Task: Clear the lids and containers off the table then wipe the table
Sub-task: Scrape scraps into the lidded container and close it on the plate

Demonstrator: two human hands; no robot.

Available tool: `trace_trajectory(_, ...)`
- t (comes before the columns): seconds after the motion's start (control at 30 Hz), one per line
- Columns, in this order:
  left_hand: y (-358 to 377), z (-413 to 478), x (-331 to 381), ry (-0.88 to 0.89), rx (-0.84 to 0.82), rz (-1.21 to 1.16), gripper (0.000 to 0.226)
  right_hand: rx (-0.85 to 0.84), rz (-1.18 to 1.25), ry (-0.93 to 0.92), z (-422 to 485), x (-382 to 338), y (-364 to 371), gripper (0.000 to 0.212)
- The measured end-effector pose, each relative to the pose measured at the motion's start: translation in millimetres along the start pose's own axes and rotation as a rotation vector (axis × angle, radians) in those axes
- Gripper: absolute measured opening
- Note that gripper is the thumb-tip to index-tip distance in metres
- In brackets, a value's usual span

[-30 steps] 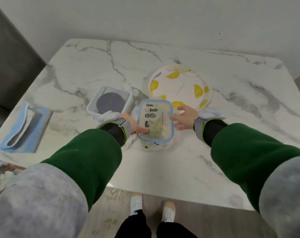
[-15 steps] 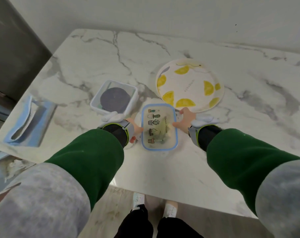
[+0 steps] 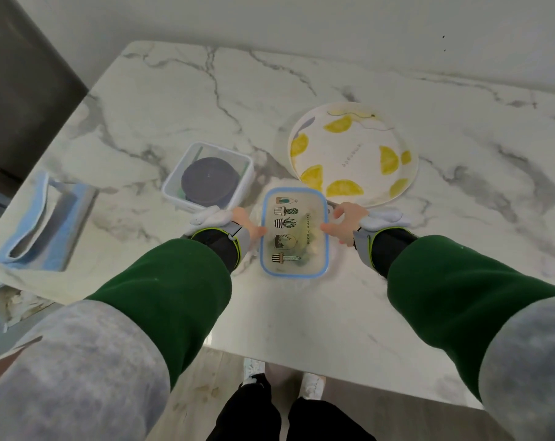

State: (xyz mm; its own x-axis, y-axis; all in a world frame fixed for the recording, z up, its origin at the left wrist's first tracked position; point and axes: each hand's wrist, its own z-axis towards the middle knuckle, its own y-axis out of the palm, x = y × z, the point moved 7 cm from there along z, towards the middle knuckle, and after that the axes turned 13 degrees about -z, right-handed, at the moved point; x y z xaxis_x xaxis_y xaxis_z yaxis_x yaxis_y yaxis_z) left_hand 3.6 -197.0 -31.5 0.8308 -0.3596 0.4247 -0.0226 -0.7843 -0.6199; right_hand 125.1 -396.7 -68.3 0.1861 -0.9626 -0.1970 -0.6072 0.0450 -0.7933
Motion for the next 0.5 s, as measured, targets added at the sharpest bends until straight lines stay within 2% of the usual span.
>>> trace_trajectory(0.1, 0.7, 4.9, 2.6, 0.024, -0.001, -0.091, 0.032, 0.0, 0.062, 0.015, -5.3, -1.3, -5.3, 0.05)
trace_trajectory(0.3, 1.3, 6.3, 3.2, -0.027, -0.019, -0.15, 0.029, -0.04, 0.156, 0.038, -17.1, -4.6, -8.5, 0.042)
trace_trajectory(0.43, 5.3, 7.5, 5.2, -0.04, -0.035, -0.129, 0.031, -0.11, 0.438, 0.105, -22.4, -9.3, -4.9, 0.036)
trace_trajectory(0.5, 6.9, 7.6, 4.6, -0.033, -0.06, -0.133, 0.024, -0.122, 0.462, 0.109, -24.0, -11.2, -3.2, 0.036)
